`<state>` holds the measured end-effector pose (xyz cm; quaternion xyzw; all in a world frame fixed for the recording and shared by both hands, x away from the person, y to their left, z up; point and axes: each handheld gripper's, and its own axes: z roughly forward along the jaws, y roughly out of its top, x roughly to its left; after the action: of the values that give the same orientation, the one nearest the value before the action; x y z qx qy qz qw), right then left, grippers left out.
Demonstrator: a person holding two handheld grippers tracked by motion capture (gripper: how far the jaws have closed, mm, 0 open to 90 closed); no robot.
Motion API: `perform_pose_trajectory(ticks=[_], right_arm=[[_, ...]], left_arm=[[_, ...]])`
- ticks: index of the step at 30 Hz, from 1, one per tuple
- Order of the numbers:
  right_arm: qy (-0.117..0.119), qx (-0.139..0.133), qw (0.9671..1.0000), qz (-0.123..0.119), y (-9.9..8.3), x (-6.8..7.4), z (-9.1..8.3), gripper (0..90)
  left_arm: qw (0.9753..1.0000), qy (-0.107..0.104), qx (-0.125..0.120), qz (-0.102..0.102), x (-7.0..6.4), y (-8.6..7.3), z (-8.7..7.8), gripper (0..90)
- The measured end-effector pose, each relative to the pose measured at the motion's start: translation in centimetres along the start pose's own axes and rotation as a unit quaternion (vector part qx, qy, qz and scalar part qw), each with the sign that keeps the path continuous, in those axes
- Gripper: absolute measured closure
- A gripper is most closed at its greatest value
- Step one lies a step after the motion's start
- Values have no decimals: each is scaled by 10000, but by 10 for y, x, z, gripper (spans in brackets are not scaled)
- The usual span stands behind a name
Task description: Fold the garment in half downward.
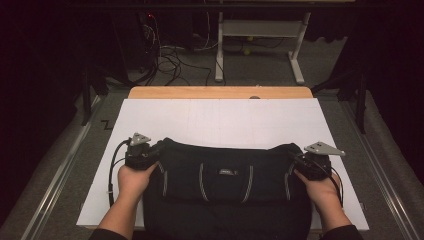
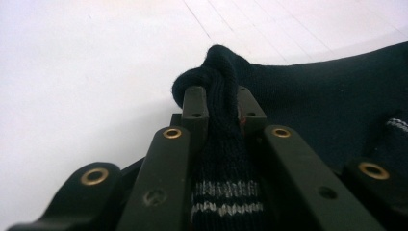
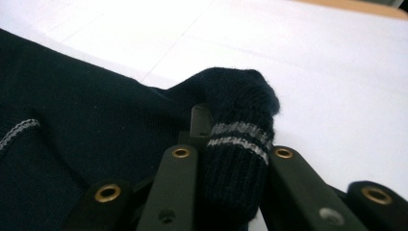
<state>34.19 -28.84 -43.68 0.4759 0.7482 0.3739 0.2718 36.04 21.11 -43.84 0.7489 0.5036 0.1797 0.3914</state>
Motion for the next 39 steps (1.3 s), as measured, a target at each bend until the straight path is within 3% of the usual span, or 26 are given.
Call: perform_pose_trajectory(ticks=[7,16,23,28,30,36,39], right_arm=[[-114,-108,9999,-21,16,-3,8,814],[-304,-93,9995,-4,37,-10,38,814],[-427,-20,9991,-32,54,-17,59,812],[-568,31,9983,-121,77,-21,68,812],[-627,78,9979,-128,85,-22,72,812],[-713,340,9967,-186,78,-18,91,795],[-663,393,9970,11,73,-19,95,716]], left_arm=[[9999,121,-54,-42,8,18,8,758],[9995,289,-107,62,24,35,29,756],[9990,404,29,-175,32,41,43,754],[9990,336,-6,-307,34,45,49,753],[9989,329,108,-318,35,43,53,748],[9982,356,328,-340,40,37,62,711],[9973,447,365,-444,42,37,60,572]])
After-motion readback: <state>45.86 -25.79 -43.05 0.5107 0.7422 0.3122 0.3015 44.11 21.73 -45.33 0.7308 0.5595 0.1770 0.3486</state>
